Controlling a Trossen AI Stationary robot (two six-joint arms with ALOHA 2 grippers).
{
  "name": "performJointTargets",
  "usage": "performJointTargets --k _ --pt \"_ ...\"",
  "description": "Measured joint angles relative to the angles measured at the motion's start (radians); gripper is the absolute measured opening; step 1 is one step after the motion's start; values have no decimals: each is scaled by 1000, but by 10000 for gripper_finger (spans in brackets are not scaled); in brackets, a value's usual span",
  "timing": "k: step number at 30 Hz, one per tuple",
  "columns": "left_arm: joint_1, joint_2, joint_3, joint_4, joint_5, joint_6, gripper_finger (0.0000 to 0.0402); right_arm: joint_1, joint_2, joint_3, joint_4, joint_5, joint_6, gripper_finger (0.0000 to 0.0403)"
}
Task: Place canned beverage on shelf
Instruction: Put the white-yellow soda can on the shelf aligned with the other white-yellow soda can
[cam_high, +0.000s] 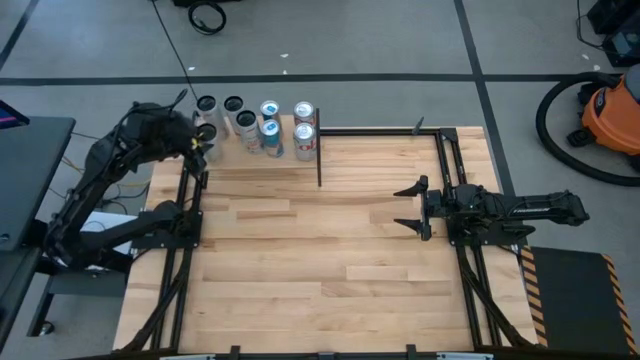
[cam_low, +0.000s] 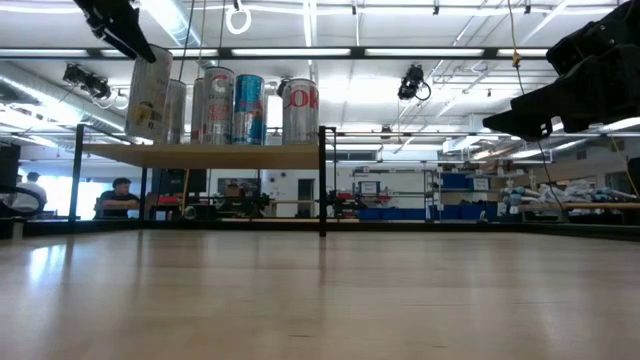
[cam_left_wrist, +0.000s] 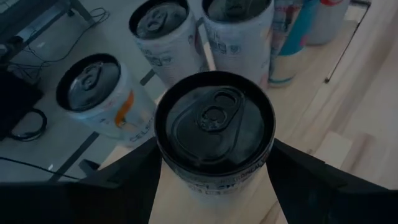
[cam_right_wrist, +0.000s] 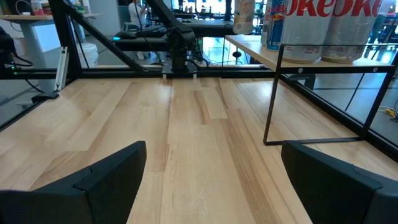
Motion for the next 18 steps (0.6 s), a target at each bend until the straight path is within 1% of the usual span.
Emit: performJointTargets --k 2,7,9,13,18 --pt "1 -9 -6 -10 23 19 272 0 0 0 0 0 0 383" --pt "0 -27 -41 -16 135 65 272 0 0 0 0 0 0 383" --pt "0 -26 -50 -16 163 86 272 0 0 0 0 0 0 383" --pt "0 -26 -53 -12 174 125 272 0 0 0 0 0 0 383" --pt "27 -26 -53 -11 176 125 272 0 0 0 0 0 0 383"
